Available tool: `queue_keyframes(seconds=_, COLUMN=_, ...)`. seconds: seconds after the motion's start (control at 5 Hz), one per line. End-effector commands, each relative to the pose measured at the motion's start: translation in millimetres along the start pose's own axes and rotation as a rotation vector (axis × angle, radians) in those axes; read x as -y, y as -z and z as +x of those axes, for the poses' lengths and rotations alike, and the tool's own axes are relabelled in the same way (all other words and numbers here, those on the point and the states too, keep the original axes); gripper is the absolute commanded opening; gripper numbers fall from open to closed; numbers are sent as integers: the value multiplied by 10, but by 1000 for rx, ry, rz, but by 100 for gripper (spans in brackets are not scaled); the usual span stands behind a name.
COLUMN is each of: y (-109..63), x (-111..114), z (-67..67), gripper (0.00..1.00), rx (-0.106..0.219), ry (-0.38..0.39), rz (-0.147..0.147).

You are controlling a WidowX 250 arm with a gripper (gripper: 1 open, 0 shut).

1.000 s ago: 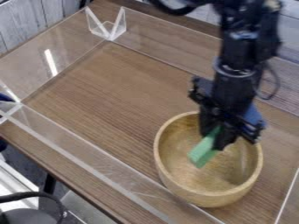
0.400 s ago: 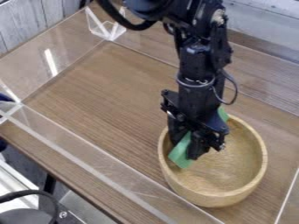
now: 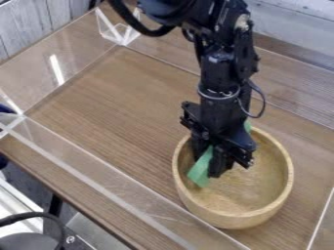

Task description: Put the green block in the brown bowl

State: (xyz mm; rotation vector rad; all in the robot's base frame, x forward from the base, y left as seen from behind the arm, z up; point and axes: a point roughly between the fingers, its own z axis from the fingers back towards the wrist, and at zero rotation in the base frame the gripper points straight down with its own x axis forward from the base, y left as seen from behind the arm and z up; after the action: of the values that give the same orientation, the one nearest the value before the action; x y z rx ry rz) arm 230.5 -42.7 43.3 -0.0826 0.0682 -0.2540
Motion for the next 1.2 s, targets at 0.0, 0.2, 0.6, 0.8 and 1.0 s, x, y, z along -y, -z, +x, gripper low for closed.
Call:
queue_keyframes(seconds=0.0, y=-47, x=-18, z=31, gripper=0, rx=32, ry=-20, rz=17)
queue_keyframes(seconds=0.2, y=-21, x=-6, z=3, gripper=0, rx=24, ry=-34, rz=26)
queue_keyframes(seconds=0.6, y=-62, x=43, z=-19, gripper=0, rx=12, ry=-34, rz=42)
queue_keyframes(seconds=0.8, y=-145, x=89, z=-8, gripper=0, rx=12, ry=-20, rz=51)
queue_keyframes(seconds=1.0, y=-133, x=114, z=-2, gripper=0, rx=2, ry=16, rz=39)
